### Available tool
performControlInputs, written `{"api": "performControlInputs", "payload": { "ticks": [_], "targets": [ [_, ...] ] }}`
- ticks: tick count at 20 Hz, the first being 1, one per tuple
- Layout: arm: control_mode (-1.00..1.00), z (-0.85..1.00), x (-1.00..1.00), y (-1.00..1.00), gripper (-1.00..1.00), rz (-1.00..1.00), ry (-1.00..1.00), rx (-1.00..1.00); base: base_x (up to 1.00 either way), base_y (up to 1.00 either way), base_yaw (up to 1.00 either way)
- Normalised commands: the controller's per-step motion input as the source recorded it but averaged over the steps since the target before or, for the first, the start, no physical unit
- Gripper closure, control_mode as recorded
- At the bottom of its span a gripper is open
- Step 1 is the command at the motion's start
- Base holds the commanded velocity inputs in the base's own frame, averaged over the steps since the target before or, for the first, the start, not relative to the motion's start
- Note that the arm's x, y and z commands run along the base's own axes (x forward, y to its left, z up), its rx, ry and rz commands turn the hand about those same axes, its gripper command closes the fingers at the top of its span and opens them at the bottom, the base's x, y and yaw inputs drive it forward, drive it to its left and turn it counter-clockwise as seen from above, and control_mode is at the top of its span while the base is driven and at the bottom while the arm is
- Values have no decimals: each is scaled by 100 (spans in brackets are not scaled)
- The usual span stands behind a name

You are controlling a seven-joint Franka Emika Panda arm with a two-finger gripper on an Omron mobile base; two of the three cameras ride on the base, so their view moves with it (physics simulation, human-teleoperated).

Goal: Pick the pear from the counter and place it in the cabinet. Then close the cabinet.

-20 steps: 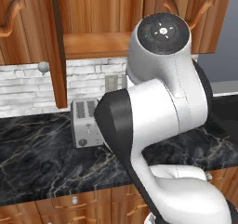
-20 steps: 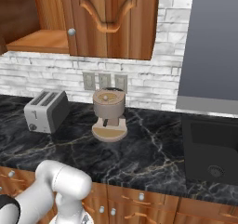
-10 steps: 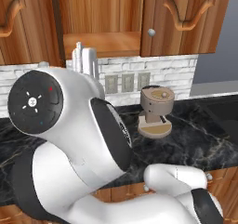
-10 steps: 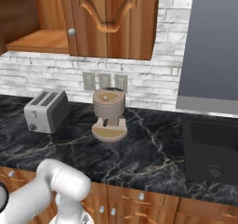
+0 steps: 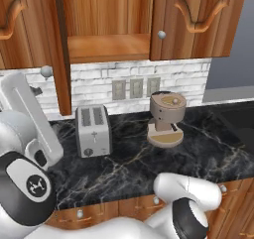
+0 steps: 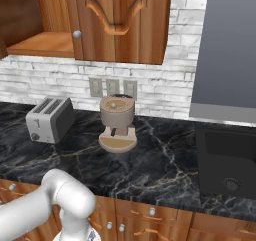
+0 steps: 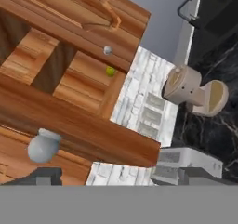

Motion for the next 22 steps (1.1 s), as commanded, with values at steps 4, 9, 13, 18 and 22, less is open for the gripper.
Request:
{"api": "performControlInputs", "payload": {
  "ticks": [4,9,13,18,22],
  "targets": [
    [-100,-1,82,55,-100,0,-6,-21,0,0,0],
    [-100,0,100,46,-100,0,0,-16,0,0,0],
    [-100,-1,95,22,-100,0,0,-13,0,0,0],
    [-100,0,82,-17,-100,-5,0,-5,0,0,0],
    [-100,0,34,-60,-100,-2,-2,-3,0,0,0]
  ]
}}
